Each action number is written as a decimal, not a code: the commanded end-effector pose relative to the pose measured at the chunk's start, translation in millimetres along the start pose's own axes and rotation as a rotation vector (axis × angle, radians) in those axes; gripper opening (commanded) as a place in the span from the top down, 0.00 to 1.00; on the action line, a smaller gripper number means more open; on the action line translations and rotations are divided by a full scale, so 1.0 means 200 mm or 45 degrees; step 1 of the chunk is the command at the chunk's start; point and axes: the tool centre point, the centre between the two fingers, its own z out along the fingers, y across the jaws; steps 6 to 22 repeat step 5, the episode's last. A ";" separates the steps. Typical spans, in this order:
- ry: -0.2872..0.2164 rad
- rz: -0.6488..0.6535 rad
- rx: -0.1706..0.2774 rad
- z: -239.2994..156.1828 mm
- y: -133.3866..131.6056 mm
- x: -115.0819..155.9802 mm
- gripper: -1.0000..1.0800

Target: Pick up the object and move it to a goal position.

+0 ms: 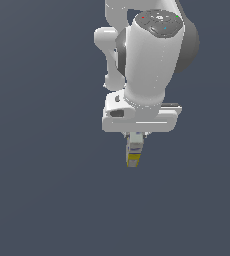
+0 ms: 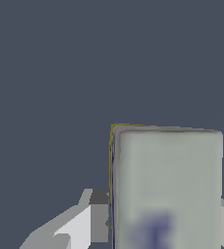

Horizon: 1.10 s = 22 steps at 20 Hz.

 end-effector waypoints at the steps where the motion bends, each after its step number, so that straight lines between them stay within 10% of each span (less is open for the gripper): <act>1: 0.000 0.000 0.000 -0.01 -0.01 0.02 1.00; 22: 0.000 0.000 0.000 -0.02 -0.01 0.03 1.00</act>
